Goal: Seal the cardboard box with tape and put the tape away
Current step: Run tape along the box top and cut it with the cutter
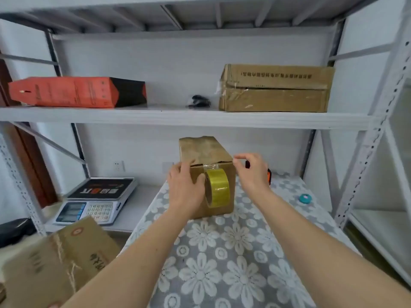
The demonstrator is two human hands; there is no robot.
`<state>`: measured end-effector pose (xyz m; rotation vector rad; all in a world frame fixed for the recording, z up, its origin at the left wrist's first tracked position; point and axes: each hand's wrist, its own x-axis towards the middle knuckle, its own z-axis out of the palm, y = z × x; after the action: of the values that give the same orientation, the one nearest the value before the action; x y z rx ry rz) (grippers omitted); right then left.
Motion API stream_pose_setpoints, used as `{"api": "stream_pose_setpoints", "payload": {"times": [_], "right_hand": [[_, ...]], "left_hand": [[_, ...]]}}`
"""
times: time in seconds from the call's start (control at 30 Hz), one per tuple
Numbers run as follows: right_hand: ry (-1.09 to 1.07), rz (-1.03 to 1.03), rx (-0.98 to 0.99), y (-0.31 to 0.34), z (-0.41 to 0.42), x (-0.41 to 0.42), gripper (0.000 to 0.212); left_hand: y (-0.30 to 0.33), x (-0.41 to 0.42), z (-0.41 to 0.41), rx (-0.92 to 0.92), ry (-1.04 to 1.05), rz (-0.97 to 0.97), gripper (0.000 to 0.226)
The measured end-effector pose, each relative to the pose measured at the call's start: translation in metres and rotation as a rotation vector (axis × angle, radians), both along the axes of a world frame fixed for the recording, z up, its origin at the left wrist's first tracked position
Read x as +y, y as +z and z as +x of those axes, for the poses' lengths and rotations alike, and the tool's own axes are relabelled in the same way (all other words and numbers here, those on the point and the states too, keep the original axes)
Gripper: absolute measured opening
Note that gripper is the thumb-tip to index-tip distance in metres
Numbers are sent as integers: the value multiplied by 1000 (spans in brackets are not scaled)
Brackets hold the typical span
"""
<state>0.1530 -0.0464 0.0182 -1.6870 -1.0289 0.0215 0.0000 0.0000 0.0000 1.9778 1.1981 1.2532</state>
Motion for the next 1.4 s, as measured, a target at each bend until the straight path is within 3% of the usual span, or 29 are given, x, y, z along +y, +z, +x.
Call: {"api": "stream_pose_setpoints", "payload": {"times": [0.1, 0.33, 0.57, 0.7, 0.83, 0.9, 1.0, 1.1, 1.23, 1.4], "right_hand": [[96, -48, -93, 2, 7, 24, 19], [307, -111, -105, -13, 12, 52, 30], [203, -98, -195, -24, -2, 45, 31], [156, -63, -167, -25, -4, 43, 32], [95, 3, 28, -31, -3, 34, 38], [61, -2, 119, -37, 2, 27, 39], [26, -38, 159, -49, 15, 14, 35], [-5, -105, 199, -60, 31, 1, 32], [-85, -168, 180, -71, 61, -17, 30], [-201, -304, 190, -90, 106, -33, 33]], "left_hand": [[-5, 21, 15, 22, 26, 108, 47], [-26, 59, 28, 21, -51, 113, 40], [-22, 81, 25, -52, -165, 88, 34], [-24, 69, 22, -156, -89, 60, 30], [-39, 50, 20, -516, 262, -281, 15], [-57, 42, 20, -595, 346, -514, 14], [-85, 19, 30, -408, 221, -809, 14], [-90, -10, 55, -358, -12, -998, 8], [-70, -32, 92, -275, -212, -907, 6], [-64, -35, 132, -285, -305, -840, 10]]}}
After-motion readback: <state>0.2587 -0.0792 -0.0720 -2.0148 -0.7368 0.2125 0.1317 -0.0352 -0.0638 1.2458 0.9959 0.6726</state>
